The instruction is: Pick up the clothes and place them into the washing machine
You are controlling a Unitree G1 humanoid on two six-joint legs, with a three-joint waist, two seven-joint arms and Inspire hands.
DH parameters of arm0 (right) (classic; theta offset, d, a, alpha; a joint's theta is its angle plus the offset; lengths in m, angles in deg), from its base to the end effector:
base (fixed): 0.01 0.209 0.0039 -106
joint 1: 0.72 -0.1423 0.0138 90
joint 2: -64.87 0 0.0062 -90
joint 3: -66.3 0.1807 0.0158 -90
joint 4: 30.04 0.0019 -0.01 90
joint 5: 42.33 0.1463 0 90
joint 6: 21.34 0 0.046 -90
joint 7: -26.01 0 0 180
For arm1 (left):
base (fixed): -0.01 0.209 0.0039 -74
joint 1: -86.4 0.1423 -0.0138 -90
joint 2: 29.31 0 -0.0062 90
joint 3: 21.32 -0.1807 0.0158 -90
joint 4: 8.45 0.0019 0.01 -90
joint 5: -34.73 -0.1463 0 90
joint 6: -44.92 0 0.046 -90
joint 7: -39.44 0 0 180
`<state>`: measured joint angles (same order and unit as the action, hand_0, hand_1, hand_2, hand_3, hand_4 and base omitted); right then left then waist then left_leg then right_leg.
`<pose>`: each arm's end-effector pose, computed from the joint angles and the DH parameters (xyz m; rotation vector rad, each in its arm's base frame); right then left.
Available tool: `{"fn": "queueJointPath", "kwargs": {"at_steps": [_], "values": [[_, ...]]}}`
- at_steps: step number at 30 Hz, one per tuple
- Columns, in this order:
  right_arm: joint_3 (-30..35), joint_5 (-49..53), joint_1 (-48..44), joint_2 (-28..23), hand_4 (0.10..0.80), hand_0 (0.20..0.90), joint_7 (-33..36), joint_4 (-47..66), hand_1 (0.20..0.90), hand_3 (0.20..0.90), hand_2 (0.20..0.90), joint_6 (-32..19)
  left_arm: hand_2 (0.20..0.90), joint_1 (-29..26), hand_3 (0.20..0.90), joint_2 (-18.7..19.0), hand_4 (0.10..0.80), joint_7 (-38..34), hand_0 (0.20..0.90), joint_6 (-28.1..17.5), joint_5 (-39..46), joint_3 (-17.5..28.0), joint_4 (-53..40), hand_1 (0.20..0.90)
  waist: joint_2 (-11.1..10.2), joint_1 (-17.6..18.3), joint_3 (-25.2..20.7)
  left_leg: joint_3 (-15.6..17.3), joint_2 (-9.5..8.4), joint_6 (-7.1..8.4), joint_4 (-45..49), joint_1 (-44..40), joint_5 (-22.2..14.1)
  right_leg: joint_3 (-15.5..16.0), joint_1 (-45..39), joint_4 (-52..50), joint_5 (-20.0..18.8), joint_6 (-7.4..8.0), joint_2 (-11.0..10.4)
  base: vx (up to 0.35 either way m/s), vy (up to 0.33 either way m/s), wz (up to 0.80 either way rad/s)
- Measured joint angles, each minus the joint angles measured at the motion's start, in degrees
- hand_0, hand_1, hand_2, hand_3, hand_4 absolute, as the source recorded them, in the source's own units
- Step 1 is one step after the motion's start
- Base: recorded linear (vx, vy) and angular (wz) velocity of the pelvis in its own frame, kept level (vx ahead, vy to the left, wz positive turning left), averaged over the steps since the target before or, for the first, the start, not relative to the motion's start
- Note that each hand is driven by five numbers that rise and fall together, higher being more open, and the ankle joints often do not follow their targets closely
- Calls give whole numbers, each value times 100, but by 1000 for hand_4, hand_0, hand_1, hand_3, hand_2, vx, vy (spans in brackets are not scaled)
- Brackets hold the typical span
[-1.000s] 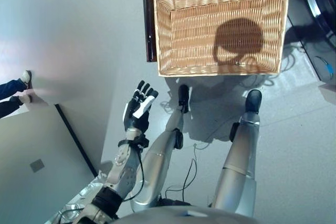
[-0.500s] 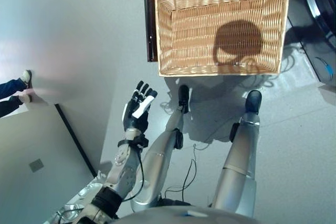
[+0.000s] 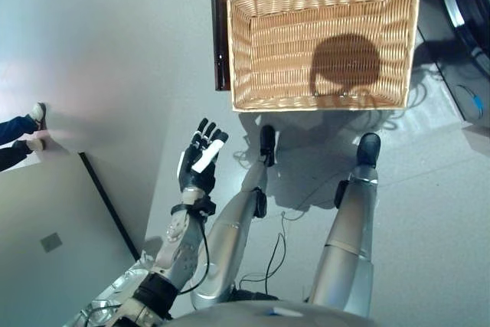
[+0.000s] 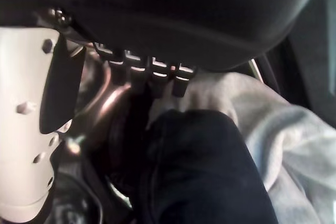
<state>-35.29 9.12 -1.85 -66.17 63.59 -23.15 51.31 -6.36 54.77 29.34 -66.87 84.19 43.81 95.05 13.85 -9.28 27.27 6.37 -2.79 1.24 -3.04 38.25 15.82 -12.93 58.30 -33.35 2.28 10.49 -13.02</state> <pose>0.2885 -0.3658 0.3603 0.5286 -0.6368 -1.2299 0.2023 0.1138 0.0123 -0.6472 0.0740 0.0012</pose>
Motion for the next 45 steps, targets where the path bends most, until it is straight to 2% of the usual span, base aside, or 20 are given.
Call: {"fn": "queueJointPath", "kwargs": {"at_steps": [3, 9, 22, 32, 38, 45], "values": [[29, -845, 245, 54, 800, 900, 369, 374, 900, 900, 900, -1, 900, 16, 900, 0, 800, -3, 900, -2, -4, 9, 2, 900, 38, -69, -27, -21, 15, 14, 1, -17, -9, 31, -85, 110, -89, -4, 33, -31, 33, -6], [-11, -1604, 330, 216, 800, 900, 762, 360, 900, 900, 900, 238, 900, 89, 900, 14, 800, -2, 900, -116, -36, 31, -2, 900, 135, -141, -97, -70, 5, 25, -15, -66, -16, 96, -193, 177, -90, -11, -10, -38, 47, 3], [-21, -2010, 813, 534, 800, 900, 712, 586, 900, 900, 900, 264, 900, 112, 900, 16, 800, 27, 900, -123, -33, 177, 1, 900, 150, -358, -108, -211, 100, 16, 16, 29, 5, 355, -334, 364, -117, -13, -10, -24, 29, 4], [-12, -2407, 1402, 1023, 800, 900, 599, 635, 900, 900, 900, 316, 900, 111, 900, 15, 800, 95, 900, -124, -34, 210, 21, 900, 151, -388, -109, -311, 115, 37, 21, -122, -11, 458, -617, 534, -135, -37, -17, -11, 36, 1], [57, -2615, 1900, 1237, 800, 900, 582, 656, 900, 900, 900, 434, 900, 107, 900, 12, 800, 96, 900, -123, -34, 234, 65, 900, 151, -394, -109, -351, 124, 33, -13, -283, -12, 544, -970, 857, -282, 17, -58, 2, 28, 0], [109, -2972, 2449, 1600, 800, 900, 487, 748, 900, 900, 900, 499, 900, 93, 900, -9, 800, 116, 900, -122, -38, 293, 226, 900, 160, -374, -116, -348, 111, -58, -32, -557, -84, 612, -1571, 1526, -563, 128, -114, 14, 27, -4]]}}
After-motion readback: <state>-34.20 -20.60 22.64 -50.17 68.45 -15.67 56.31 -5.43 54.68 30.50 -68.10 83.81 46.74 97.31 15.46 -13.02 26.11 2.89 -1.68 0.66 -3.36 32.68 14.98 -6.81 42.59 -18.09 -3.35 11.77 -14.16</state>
